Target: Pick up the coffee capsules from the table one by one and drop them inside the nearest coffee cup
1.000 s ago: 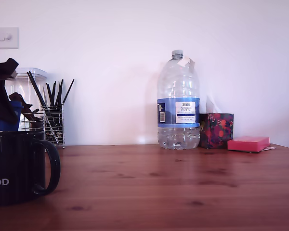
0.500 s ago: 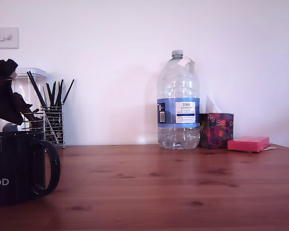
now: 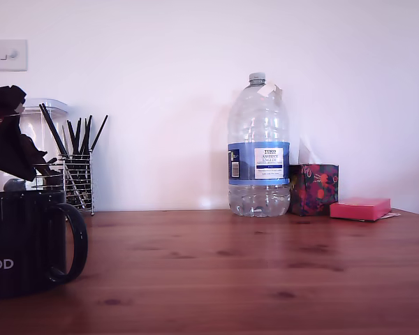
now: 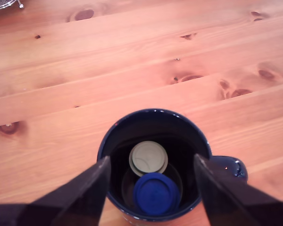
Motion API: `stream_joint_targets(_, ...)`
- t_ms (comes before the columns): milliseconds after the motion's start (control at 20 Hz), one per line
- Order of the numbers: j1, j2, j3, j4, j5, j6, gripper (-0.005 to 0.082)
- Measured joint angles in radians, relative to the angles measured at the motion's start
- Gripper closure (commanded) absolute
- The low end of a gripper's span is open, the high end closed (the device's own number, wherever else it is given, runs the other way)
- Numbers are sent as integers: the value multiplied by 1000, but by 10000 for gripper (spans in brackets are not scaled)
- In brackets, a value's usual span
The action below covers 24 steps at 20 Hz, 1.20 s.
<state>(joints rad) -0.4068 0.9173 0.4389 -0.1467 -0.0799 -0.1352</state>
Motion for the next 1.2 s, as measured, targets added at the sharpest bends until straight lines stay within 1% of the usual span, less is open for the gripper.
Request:
stream_joint_targets(50,0,-2,0,1,0,0,729)
stream_joint_targets(100,0,-8,0,3,0,0,792)
stream_joint_targets(300,0,-69,0,39,1,2,784)
stream_joint_targets(500,6,-177,0,46,2,5,788)
stream_joint_targets(550,15,-208,0,48,10,5,789)
stream_joint_targets(700,74,-307,-18,96,80,6,790)
stream_joint_targets(800,121,-375,-71,124,128,6,790)
stream_joint_targets(900,161,-428,-131,125,159,7,790)
stream_joint_targets(1050,205,-494,-217,136,182,6,789)
stream_joint_targets(1200,220,-581,-301,136,183,-1,789)
